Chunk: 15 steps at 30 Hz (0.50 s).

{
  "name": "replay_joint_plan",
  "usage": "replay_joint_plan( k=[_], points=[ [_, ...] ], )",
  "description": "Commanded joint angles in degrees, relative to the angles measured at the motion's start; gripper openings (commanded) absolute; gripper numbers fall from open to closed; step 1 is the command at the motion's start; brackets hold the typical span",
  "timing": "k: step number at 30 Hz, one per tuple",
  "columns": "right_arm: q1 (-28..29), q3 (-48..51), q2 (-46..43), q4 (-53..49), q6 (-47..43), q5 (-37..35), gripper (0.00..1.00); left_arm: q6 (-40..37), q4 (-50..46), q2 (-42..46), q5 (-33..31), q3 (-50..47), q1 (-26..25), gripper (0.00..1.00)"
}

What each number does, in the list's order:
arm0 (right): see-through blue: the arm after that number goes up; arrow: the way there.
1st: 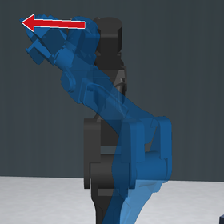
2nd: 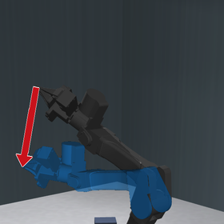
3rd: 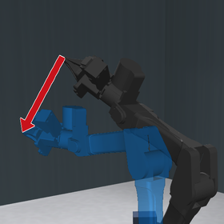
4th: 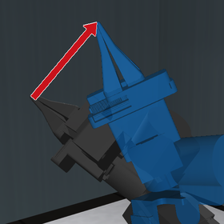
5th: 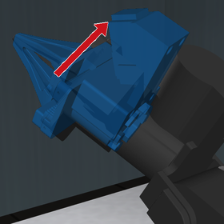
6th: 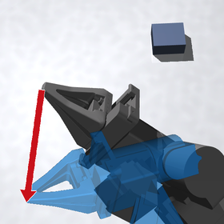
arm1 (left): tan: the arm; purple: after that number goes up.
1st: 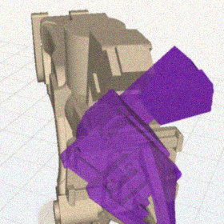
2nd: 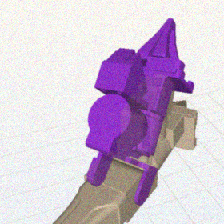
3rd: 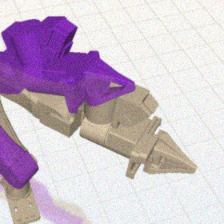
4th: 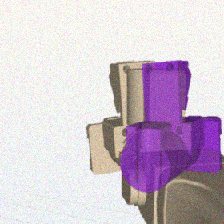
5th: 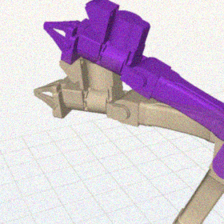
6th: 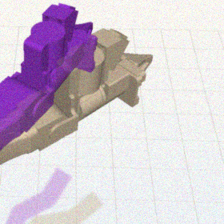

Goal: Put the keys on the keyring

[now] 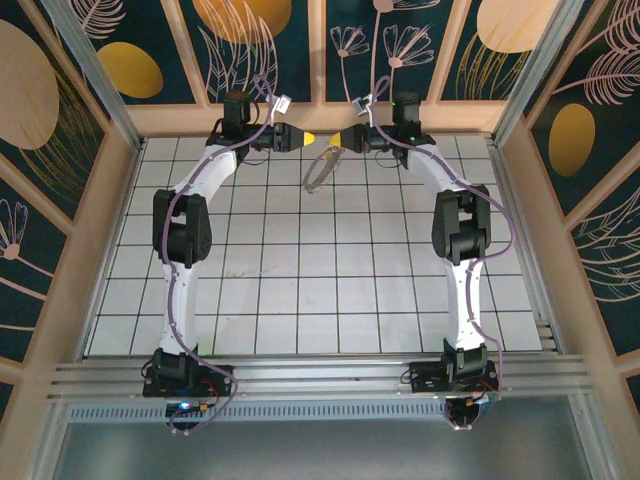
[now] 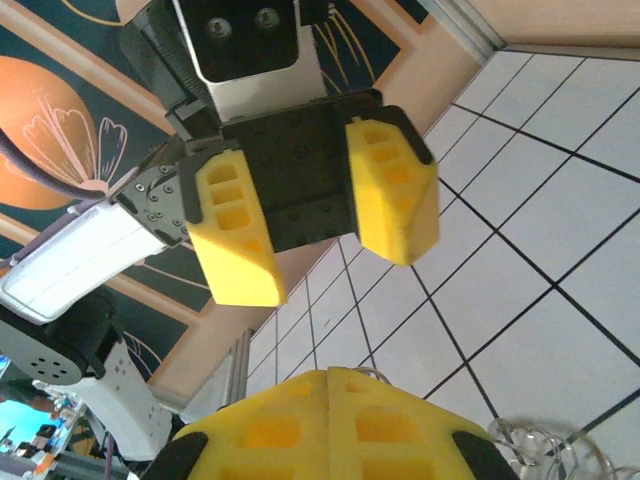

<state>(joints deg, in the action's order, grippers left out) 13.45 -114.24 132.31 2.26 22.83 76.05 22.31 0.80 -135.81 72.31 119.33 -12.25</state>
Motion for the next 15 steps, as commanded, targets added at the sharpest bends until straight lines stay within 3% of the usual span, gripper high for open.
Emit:
replay_joint_plan(
  k=[1, 11, 15],
  points=[
    [0.7, 0.2, -0.3, 3.1, -0.5, 2.0, 0.00, 0.2, 2.1, 0.6, 1.6, -1.0, 0.4, 0.47],
    [0.8, 5.0, -1.0, 6.4, 0.4, 0.8, 0.00, -0.1, 5.1, 2.4, 1.0, -6.3, 0.2, 0.45],
    [0.3, 9.0, -2.1, 5.8, 0.4, -4.6, 0.00, -0.7, 6.1, 4.0, -1.5, -8.8, 0.4, 0.45]
  ],
)
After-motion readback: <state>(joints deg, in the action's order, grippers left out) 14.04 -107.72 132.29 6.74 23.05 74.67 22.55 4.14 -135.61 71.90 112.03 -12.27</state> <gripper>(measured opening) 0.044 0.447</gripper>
